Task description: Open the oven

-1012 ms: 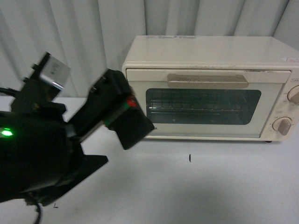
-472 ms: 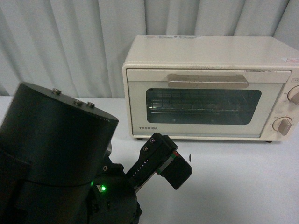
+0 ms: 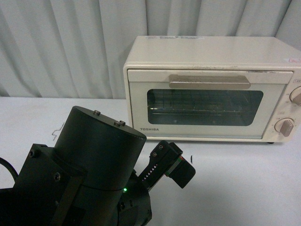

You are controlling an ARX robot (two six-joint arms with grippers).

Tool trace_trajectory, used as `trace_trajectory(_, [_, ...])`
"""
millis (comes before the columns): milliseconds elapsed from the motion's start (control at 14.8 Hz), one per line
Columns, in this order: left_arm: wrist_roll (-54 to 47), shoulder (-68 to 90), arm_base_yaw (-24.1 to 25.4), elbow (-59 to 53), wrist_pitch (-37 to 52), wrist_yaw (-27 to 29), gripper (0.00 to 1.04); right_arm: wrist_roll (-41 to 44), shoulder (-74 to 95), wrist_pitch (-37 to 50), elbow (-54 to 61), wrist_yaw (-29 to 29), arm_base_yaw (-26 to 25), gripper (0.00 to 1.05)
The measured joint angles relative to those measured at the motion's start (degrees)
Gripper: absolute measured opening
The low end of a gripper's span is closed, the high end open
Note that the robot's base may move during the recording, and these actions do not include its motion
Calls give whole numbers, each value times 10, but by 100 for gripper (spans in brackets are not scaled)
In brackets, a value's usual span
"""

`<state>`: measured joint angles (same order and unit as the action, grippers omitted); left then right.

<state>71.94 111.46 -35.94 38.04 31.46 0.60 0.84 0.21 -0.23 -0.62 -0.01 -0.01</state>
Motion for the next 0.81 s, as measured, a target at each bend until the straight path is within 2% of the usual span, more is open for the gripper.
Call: trace_trajectory(810, [0, 30, -11, 8, 6, 38, 98, 0, 0, 0, 0, 0, 0, 98])
